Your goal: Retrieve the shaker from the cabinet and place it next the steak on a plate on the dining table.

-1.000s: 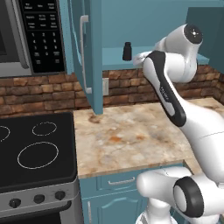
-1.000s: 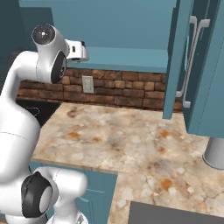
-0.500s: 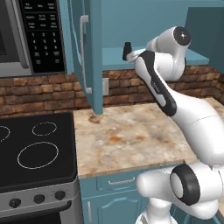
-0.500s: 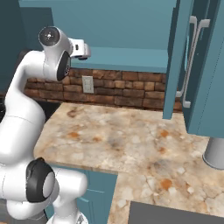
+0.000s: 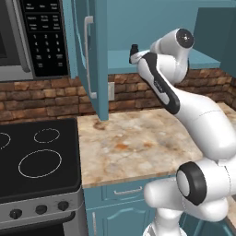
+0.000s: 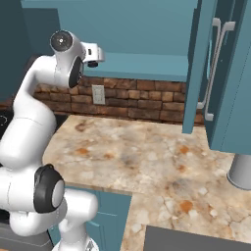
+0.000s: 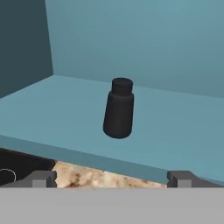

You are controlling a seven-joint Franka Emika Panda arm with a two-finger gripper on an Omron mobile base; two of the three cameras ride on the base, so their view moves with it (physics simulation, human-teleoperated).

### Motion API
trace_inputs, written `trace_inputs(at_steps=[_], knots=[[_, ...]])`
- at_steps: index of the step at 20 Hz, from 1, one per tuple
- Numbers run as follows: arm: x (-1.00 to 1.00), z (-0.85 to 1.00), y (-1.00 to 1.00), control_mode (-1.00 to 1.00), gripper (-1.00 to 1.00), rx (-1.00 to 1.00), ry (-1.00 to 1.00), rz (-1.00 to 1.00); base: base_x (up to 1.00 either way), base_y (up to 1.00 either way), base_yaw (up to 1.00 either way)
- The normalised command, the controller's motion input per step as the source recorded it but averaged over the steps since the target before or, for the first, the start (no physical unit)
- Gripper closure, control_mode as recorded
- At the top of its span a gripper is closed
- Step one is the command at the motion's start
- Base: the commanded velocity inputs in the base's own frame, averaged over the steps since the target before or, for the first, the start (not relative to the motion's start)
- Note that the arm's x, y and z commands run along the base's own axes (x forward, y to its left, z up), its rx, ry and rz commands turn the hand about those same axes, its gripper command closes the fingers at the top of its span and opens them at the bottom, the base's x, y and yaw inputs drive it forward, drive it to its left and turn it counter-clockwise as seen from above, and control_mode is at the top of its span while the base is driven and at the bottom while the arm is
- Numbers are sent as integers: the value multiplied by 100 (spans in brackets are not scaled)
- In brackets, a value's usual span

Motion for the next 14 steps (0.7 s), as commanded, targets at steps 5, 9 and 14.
trace_inputs(at_steps=[5,9,14], knots=[[31,2,2,-100,-100,0,0,0,0,0,0],[37,0,4,-100,-100,0,0,0,0,0,0],[31,0,1,-100,-100,0,0,0,0,0,0]])
